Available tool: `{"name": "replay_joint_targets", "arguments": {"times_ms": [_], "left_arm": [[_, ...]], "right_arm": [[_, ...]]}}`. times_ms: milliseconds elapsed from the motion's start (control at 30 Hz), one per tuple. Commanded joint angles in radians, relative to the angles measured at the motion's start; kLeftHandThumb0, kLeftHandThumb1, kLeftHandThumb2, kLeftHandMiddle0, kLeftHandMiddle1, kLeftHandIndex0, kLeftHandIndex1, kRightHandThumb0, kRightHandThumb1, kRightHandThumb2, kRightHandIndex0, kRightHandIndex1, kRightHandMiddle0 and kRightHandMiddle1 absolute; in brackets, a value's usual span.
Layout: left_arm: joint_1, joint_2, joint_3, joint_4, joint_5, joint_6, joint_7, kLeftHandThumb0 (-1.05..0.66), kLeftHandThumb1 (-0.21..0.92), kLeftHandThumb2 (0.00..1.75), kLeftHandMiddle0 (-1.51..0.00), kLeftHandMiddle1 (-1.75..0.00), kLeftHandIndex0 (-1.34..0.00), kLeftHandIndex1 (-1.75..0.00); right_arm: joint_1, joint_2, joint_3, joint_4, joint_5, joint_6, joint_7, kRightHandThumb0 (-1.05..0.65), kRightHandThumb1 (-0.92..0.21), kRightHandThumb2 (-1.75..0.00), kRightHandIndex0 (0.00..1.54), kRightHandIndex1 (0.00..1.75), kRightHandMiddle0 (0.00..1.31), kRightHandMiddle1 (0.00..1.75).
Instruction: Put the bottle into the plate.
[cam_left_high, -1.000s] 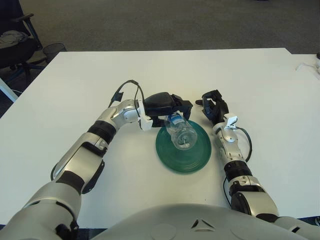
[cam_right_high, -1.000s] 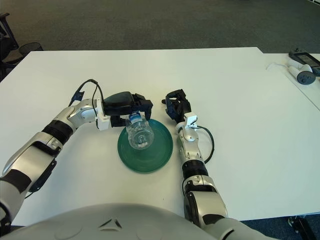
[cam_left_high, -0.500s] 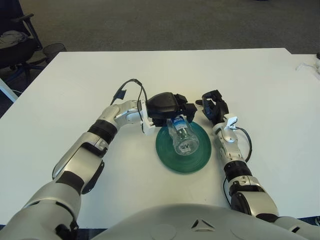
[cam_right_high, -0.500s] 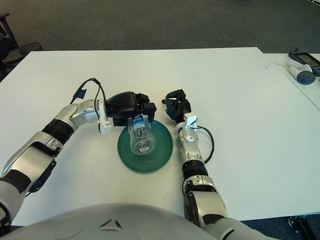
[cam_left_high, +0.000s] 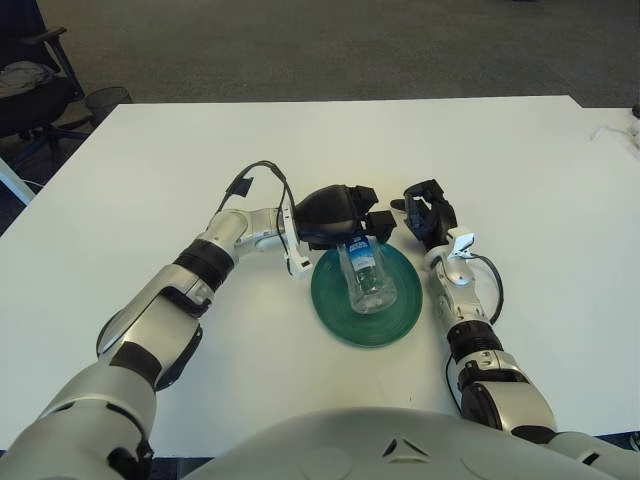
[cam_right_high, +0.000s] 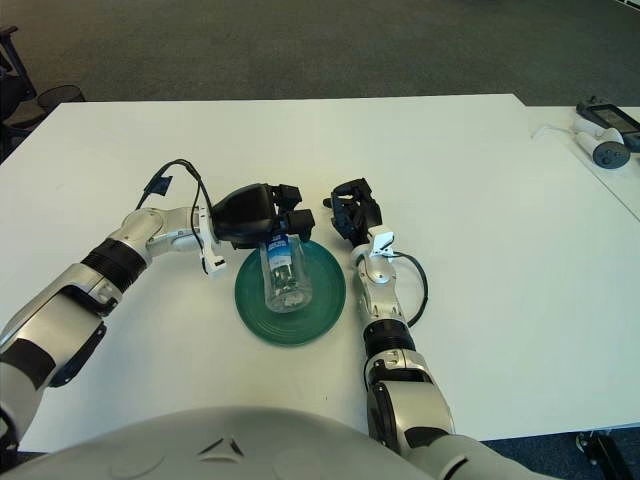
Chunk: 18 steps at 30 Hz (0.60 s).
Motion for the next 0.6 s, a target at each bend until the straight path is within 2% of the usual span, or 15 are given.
{"name": "replay_joint_targets", "arguments": {"times_ms": [0, 167, 400, 567], "left_arm": [[-0.031, 0.022, -0.020, 0.008, 0.020, 0.003, 0.045, 0.00, 0.23, 1.43, -0.64, -1.74, -0.48, -1.75], [-0.037, 0.029, -0.039, 0.005, 0.035, 0.013, 0.080, 0.00, 0.26, 1.38, -0.62, -1.74, -0.49, -1.69], [-0.054, 0.044, -0.056, -0.005, 0.061, 0.019, 0.154, 0.00, 0.38, 1.19, -0.51, -1.75, -0.49, -1.58], [-0.066, 0.048, -0.073, 0.016, 0.062, 0.004, 0.179, -0.01, 0.50, 1.08, -0.40, -1.75, -0.39, -1.66]], "right_arm": [[0.062, 0.004, 0.005, 0.039, -0.010, 0.048, -0.015, -0.35, -0.92, -0.49, 0.42, 1.10, 0.23, 1.71], [0.071, 0.003, 0.016, 0.017, -0.025, 0.054, -0.029, -0.35, -0.92, -0.49, 0.42, 1.10, 0.23, 1.71], [0.074, -0.004, 0.036, 0.005, -0.066, 0.087, -0.072, -0.35, -0.92, -0.49, 0.41, 1.14, 0.23, 1.72], [0.066, -0.006, 0.038, 0.024, -0.075, 0.085, -0.086, -0.35, -0.92, -0.48, 0.41, 1.14, 0.23, 1.71]]}}
